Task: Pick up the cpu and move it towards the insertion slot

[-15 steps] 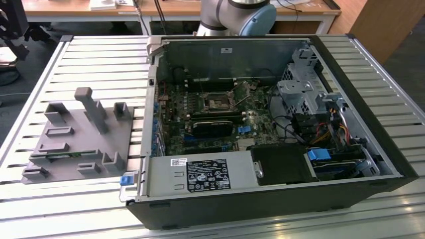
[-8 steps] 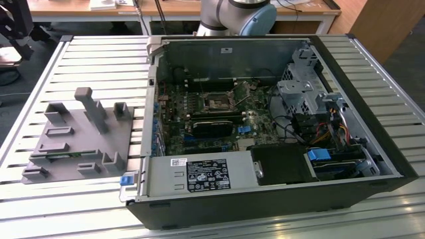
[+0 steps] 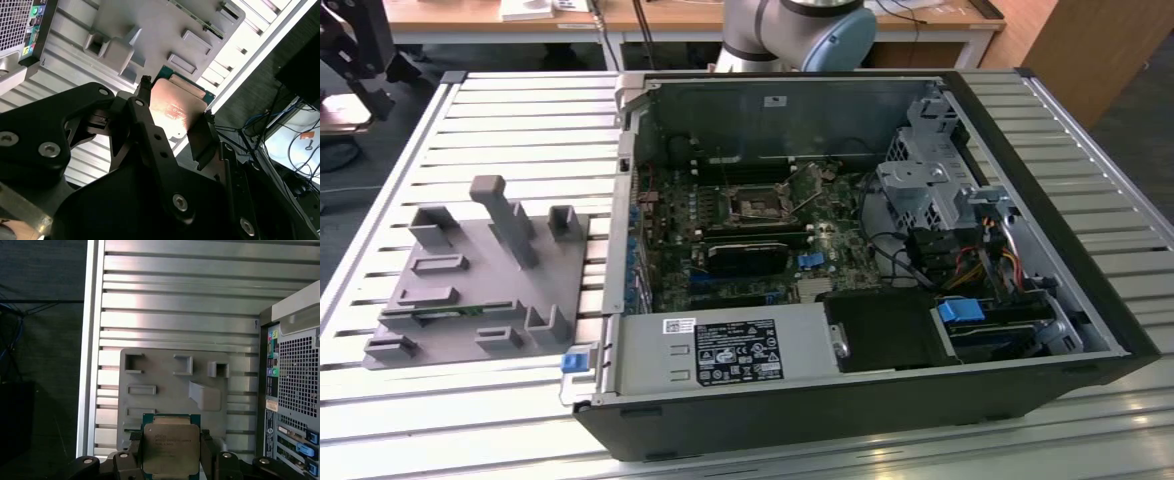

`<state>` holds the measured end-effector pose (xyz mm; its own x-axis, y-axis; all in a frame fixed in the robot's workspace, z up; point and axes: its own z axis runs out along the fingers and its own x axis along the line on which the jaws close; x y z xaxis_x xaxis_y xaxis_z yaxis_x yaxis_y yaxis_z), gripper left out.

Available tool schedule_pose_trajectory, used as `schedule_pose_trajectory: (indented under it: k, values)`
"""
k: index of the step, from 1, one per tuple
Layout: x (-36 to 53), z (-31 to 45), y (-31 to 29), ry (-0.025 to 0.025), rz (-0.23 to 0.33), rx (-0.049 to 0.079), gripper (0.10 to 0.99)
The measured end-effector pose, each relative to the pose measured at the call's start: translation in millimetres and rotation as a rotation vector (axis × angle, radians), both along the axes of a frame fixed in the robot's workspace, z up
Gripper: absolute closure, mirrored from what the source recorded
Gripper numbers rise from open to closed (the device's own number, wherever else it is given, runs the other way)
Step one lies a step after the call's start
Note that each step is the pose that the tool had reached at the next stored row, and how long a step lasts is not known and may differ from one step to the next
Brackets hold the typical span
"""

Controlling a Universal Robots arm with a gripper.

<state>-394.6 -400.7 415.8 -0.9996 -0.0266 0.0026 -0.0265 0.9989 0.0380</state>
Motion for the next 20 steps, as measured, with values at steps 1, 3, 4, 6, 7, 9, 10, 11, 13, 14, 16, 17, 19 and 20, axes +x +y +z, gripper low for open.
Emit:
schedule_pose_trajectory:
  k: [1, 3, 4, 6, 7, 9, 10, 11, 13, 14, 16, 17, 19, 20]
  values:
    - [0.8, 0.0, 0.0, 0.0, 0.0, 0.0, 0.545]
    - [2.5, 0.0, 0.0, 0.0, 0.0, 0.0, 0.545]
    - [3.3, 0.0, 0.0, 0.0, 0.0, 0.0, 0.545]
    - [5.0, 0.0, 0.0, 0.0, 0.0, 0.0, 0.545]
    - [5.8, 0.0, 0.0, 0.0, 0.0, 0.0, 0.545]
    - [7.4, 0.0, 0.0, 0.0, 0.0, 0.0, 0.545]
    - [8.1, 0.1, 0.0, 0.0001, 0.0, 0.0, 0.545]
    - [8.8, 0.0, 0.0, 0.0, 0.0, 0.0, 0.545]
    - [10.3, 0.0, 0.0, 0.0, 0.0, 0.0, 0.545]
    - [11.0, 0.0, 0.0, 0.0001, 0.0, 0.0, 0.545]
    - [12.6, 0.0, 0.0, 0.0, 0.0, 0.0, 0.545]
    - [13.4, 0.0, 0.0, 0.0, 0.0, 0.0, 0.545]
    - [15.1, 0.0, 0.0, -0.0001, 0.0, 0.0, 0.545]
    - [15.9, 0.0, 0.0, 0.0001, 0.0, 0.0, 0.545]
